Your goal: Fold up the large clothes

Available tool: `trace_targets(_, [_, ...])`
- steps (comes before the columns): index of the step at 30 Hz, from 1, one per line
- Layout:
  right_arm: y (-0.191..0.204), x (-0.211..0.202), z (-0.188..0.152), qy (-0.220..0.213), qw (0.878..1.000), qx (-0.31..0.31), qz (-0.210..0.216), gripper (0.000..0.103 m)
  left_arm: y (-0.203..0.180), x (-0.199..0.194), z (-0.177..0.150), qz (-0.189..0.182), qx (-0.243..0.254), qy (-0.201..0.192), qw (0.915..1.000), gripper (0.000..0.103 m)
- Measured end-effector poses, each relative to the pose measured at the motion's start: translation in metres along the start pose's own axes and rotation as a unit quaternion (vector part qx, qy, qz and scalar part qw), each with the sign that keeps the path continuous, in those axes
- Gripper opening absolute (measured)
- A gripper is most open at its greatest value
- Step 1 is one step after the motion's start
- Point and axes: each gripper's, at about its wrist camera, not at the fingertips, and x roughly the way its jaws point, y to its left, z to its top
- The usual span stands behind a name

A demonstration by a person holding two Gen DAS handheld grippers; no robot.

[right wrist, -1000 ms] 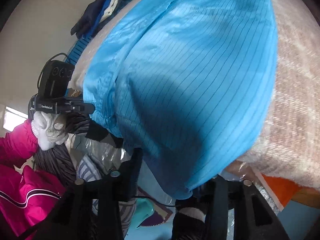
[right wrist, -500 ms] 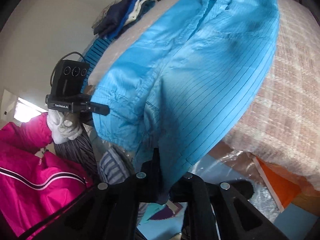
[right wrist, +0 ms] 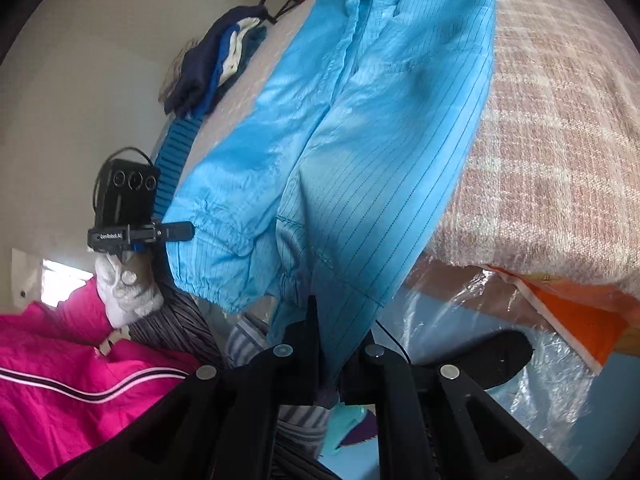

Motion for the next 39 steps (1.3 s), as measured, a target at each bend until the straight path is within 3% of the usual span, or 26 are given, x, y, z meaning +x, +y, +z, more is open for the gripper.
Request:
trace_targets(7, [-0.008, -0.018, 0.024, -0.055, 0.994, 0.093, 0.017, 0.004, -0.016, -0.002, 0.036, -0.011, -0.004, -0.016, 0.9998, 0.004])
trace_targets(15, [0.0, -0.023, 0.092, -0.069, 0.994, 0.082, -0.023, 0.004, -0.02, 0.0, 0.1, 0.0, -0.007, -0.062, 0.9981, 0.004])
trace_targets(22, [-0.031, -0.009, 0.164, -0.07, 0.993, 0.082, -0.042, 0.004, -0.004, 0.005, 0.153, 0.031, -0.033, -0.092, 0.9948, 0.004])
trace_targets(26, [-0.052, 0.002, 0.189, -0.062, 0.992, 0.098, -0.047, 0.006, 0.011, 0.006, 0.176, 0.073, -0.028, -0.106, 0.9913, 0.004])
trace_targets(29, [-0.059, 0.007, 0.199, -0.06, 0.992, 0.103, -0.042, 0.011, 0.026, 0.006, 0.185, 0.079, -0.048, -0.107, 0.99, 0.004])
trace_targets(31, [-0.062, 0.004, 0.202, -0.063, 0.992, 0.109, -0.031, 0.028, 0.03, 0.003, 0.189, 0.081, -0.052, -0.113, 0.989, 0.004])
trace_targets(33, [-0.064, -0.002, 0.205, -0.069, 0.99, 0.125, -0.016, 0.034, 0.032, 0.001, 0.192, 0.082, -0.054, -0.113, 0.9887, 0.006])
trace_targets(37, [-0.068, -0.02, 0.202, -0.089, 0.984, 0.153, 0.019, 0.047, 0.032, -0.006, 0.193, 0.065, -0.062, -0.12, 0.9887, 0.041])
trace_targets(38, [-0.068, -0.026, 0.2, -0.097, 0.983, 0.156, 0.026, 0.05, 0.032, -0.008, 0.194, 0.057, -0.063, -0.124, 0.9886, 0.044])
trace_targets(39, [-0.069, -0.033, 0.198, -0.109, 0.98, 0.161, 0.036, 0.061, 0.032, -0.01, 0.195, 0.051, -0.064, -0.124, 0.9889, 0.044])
